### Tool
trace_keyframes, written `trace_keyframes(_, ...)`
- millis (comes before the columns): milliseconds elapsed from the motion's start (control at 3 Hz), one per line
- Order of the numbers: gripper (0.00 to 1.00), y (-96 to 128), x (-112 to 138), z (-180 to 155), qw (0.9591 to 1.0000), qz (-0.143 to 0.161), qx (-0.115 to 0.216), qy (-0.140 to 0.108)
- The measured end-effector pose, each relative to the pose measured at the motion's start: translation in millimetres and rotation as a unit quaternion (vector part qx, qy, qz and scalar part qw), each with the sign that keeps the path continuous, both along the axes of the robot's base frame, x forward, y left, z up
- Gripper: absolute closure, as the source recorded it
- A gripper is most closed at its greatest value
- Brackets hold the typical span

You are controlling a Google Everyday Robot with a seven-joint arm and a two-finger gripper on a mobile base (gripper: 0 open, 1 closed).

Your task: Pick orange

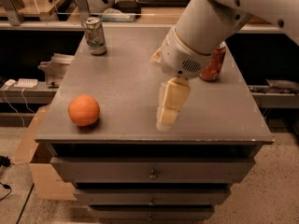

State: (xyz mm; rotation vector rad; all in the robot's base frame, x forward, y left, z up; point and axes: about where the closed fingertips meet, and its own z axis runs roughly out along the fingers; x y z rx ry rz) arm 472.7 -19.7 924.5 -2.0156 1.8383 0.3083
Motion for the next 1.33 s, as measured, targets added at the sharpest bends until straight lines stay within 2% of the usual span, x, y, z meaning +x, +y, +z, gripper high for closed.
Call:
trace_keyframes(333,0.00,0,0,0,1.0000,0.000,-0.001,0.000)
trace_keyframes(667,0.00,41,9,-16,0.9984,0.037,0.042,0.008)
trace_keyframes(1000,0.00,85,17,-39,0.9922,0.071,0.102,0.013)
trace_keyframes(1333,0.00,119,21,-53,0.9843,0.099,0.145,0.015)
